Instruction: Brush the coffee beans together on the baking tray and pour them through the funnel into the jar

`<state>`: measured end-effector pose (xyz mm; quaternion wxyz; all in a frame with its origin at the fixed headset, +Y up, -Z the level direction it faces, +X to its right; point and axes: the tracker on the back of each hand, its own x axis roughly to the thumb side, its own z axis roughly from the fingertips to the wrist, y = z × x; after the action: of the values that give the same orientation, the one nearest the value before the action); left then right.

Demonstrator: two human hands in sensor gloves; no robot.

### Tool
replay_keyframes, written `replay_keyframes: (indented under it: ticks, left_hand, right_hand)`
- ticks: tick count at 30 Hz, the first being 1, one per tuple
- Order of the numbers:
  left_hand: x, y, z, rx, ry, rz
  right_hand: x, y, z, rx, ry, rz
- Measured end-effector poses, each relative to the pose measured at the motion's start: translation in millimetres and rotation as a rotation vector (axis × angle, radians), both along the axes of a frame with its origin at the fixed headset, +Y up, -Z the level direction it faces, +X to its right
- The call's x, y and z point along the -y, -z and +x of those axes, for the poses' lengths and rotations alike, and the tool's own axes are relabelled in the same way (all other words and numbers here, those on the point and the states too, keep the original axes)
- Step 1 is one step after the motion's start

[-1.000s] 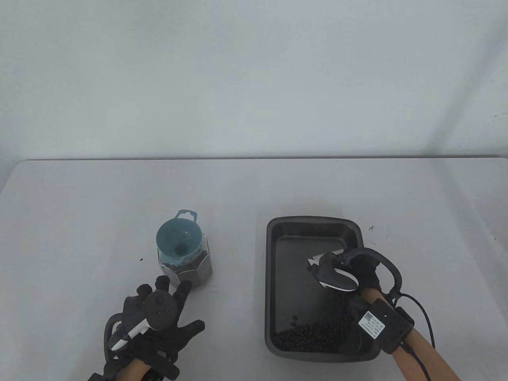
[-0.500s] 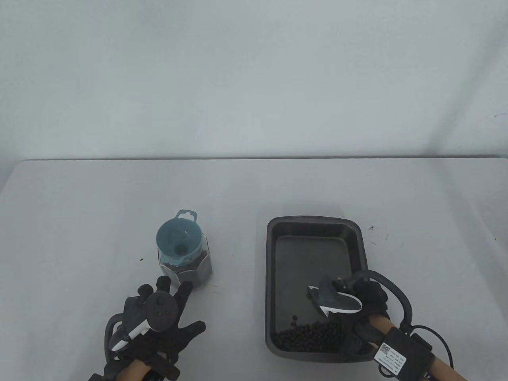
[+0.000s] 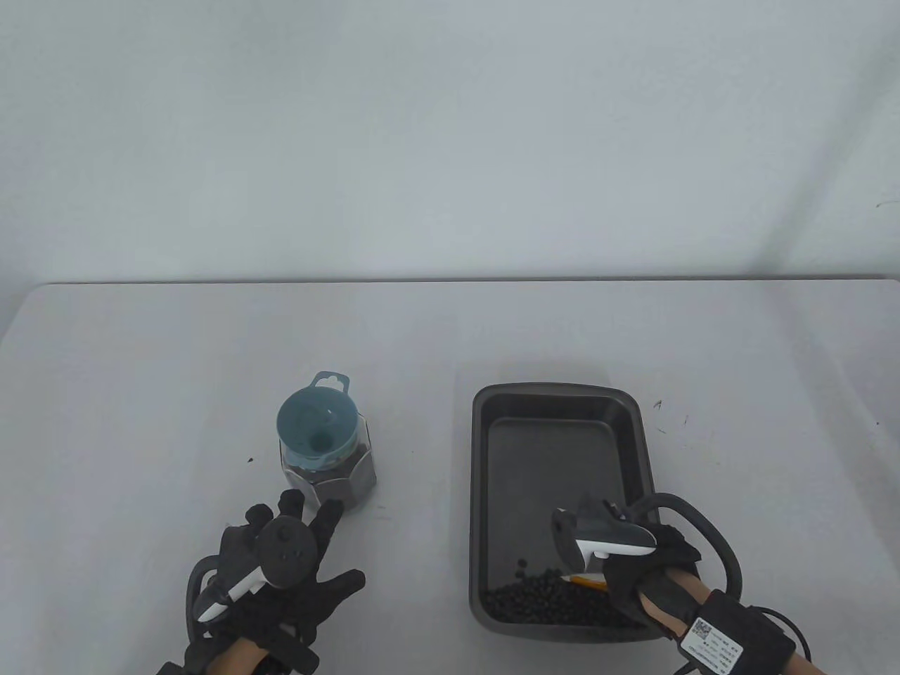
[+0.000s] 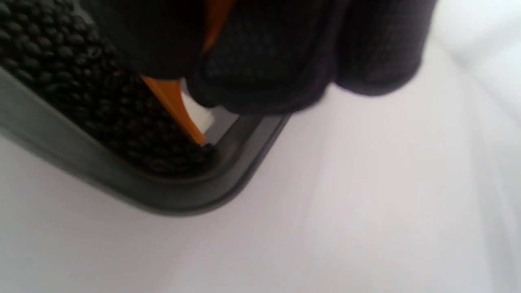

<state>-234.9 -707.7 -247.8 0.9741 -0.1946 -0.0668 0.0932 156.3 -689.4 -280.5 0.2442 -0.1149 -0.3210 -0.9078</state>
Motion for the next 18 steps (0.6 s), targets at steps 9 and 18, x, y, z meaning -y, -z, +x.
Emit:
replay_keyframes:
  ticks: [9, 18]
  left_hand:
    - [0.6, 0.1, 0.1, -0.003, 0.0, -0.013]
    - [0.4, 0.3, 0.5, -0.002, 0.003, -0.024]
  right_hand:
    - [1.7, 0.1, -1.0, 0.04, 0.059, -0.061]
    - [-45.5, 13.9, 25.1, 0.117, 0.2, 0.107]
